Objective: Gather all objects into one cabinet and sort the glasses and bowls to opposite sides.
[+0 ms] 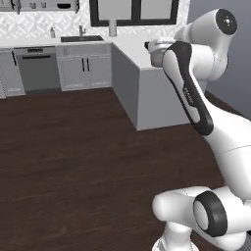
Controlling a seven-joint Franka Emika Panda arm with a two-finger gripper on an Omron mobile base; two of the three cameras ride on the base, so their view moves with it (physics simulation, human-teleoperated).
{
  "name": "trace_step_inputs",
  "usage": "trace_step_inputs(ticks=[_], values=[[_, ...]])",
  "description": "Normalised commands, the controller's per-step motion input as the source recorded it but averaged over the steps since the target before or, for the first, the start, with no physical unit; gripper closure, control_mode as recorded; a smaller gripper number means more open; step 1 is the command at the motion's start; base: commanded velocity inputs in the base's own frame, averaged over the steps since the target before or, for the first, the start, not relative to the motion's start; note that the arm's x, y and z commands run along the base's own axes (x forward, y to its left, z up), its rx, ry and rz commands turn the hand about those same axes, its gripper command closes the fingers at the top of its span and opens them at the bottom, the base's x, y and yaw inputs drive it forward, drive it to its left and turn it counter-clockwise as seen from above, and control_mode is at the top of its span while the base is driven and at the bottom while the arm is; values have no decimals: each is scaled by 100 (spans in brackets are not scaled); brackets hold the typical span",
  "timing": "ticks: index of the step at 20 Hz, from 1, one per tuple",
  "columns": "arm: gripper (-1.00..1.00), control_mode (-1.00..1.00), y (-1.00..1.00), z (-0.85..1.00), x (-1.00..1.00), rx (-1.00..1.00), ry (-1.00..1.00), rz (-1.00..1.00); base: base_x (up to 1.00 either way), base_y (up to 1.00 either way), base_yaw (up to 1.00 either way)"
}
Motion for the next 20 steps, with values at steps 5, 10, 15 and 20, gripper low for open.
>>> trace_step_inputs(ticks=[5,10,15,20], values=[[100,100,0,0,0,0,0,0,100,45,0],[100,100,0,0,0,0,0,0,100,64,0],[100,100,0,0,0,0,0,0,100,100,0],[100,100,0,0,0,0,0,0,100,89,0]])
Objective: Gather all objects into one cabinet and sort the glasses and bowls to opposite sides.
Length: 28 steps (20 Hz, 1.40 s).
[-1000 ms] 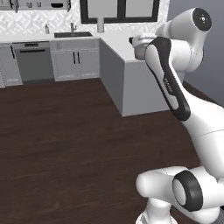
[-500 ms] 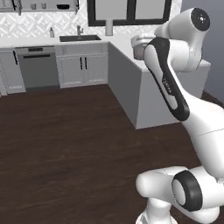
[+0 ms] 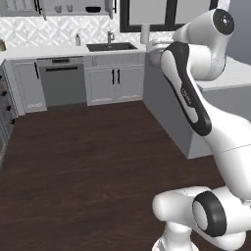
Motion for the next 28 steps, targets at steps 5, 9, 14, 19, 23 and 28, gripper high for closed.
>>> trace_step_inputs(ticks=[5,9,14,19,23,28], values=[[100,100,0,0,0,0,0,0,100,61,0],[100,100,0,0,0,0,0,0,100,51,1],[100,100,0,0,0,0,0,0,100,15,1],[100,100,0,0,0,0,0,0,100,0,0],[100,100,0,0,0,0,0,0,100,5,0],[100,100,0,0,0,0,0,0,100,13,0]])
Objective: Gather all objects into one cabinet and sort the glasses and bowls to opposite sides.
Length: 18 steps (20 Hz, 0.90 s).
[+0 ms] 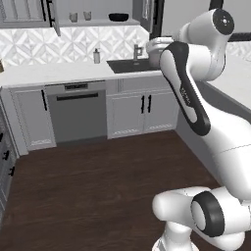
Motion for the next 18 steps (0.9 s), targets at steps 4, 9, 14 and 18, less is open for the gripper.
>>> trace_step_inputs(ticks=[4,9,14,18], values=[[100,100,0,0,0,0,0,0,100,13,0],[100,100,0,0,0,0,0,0,100,0,0],[100,100,0,0,0,0,0,0,100,1,0],[100,100,0,0,0,0,0,0,100,1,0]])
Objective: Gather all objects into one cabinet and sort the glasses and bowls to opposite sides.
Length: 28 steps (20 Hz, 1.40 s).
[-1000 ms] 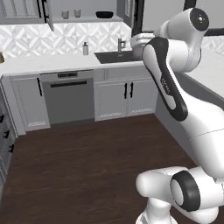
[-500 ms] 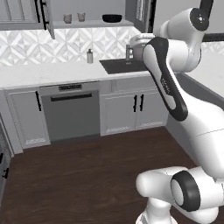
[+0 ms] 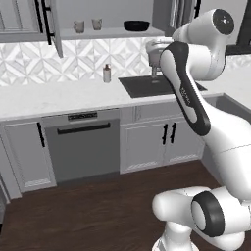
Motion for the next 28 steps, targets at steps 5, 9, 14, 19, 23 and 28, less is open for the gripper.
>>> trace_step_inputs(ticks=[5,9,14,19,23,28], values=[[100,100,0,0,0,0,0,0,100,0,0],[100,100,0,0,0,0,0,0,100,0,0],[100,100,0,0,0,0,0,0,100,0,0],[100,100,0,0,0,0,0,0,100,5,0],[100,100,0,0,0,0,0,0,100,13,0],[100,100,0,0,0,0,0,0,100,17,0]])
